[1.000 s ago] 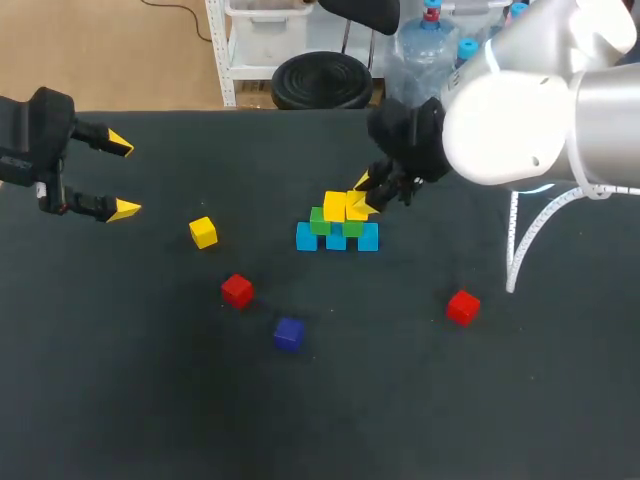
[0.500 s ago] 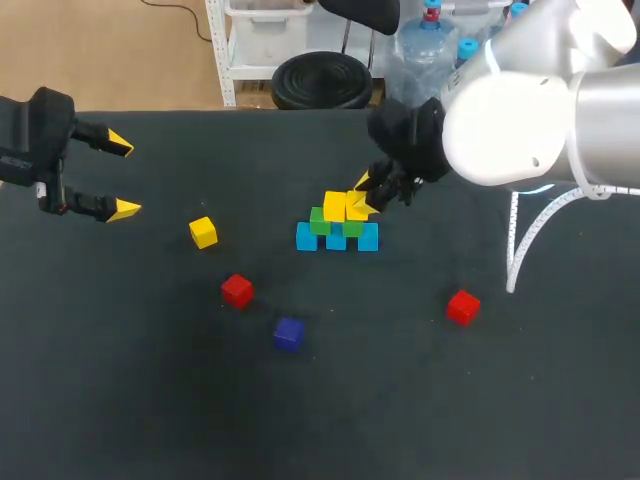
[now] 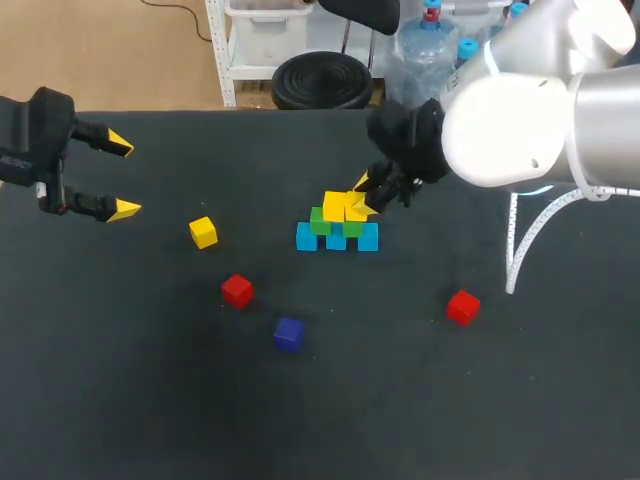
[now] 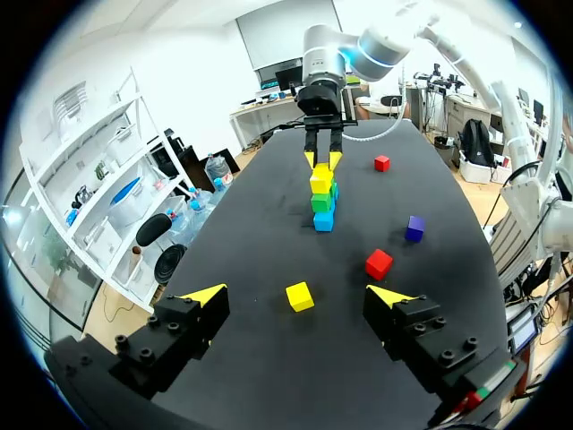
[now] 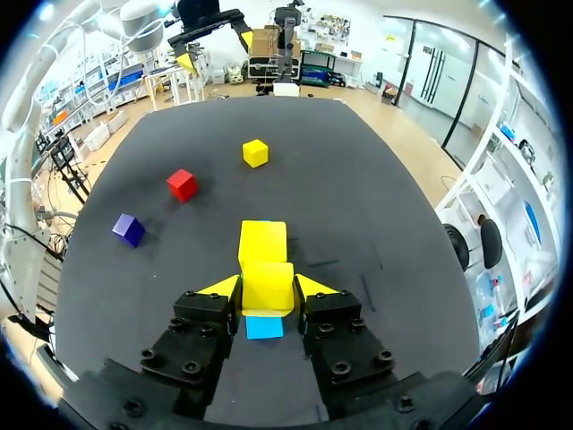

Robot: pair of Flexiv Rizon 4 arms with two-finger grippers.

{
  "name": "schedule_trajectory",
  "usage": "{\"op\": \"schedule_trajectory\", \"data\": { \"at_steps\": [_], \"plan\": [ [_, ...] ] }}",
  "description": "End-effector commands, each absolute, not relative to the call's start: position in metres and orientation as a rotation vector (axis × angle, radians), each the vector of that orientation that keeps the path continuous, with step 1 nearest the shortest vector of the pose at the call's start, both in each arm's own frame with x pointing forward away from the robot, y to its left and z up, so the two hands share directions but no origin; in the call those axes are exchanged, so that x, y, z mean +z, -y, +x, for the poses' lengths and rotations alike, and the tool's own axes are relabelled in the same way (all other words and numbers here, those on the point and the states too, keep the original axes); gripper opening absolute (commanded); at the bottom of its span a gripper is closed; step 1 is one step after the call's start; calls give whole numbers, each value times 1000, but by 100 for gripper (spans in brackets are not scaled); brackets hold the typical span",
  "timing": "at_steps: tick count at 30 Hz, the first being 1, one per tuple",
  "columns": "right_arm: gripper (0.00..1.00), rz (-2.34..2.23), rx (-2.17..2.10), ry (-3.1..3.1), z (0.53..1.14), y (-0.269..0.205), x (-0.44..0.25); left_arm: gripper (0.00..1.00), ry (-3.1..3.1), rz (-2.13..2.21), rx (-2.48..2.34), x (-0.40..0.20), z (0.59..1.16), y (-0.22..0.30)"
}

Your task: Place the blue cubes, place green cubes on the blue cubes, place the yellow cubes on the green cubes, then place the red cubes on the yellow cubes, and place purple cube on the red cubes.

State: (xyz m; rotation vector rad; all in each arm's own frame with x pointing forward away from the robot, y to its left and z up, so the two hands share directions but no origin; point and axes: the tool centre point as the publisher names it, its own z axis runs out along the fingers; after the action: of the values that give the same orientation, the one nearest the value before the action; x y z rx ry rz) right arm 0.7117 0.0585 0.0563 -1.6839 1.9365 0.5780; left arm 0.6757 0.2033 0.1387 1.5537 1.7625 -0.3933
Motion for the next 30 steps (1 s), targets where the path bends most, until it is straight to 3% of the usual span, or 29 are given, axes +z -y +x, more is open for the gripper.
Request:
{"op": "schedule_trajectory", "data": {
  "at_steps": [1,6,9,12,16,27,30],
  "plan": [
    [17,-1683,578,-1936,711,-59,55,100,-1754,1552,-393,137,675,-204],
    [23,-1681,575,-1935,711,-58,55,100,-1754,1552,-393,137,675,-204],
    [35,-1680,573,-1934,711,-58,55,100,-1754,1552,-393,137,675,-204],
    [40,-1680,571,-1934,711,-58,56,100,-1754,1552,-393,137,675,-204],
    [46,-1679,570,-1934,711,-57,56,100,-1754,1552,-393,137,675,-204],
    [49,-1673,561,-1931,709,-54,60,100,-1754,1552,-393,137,675,-204],
    [58,-1670,552,-1929,709,-49,64,100,-1754,1552,-393,137,675,-204]
  ]
}}
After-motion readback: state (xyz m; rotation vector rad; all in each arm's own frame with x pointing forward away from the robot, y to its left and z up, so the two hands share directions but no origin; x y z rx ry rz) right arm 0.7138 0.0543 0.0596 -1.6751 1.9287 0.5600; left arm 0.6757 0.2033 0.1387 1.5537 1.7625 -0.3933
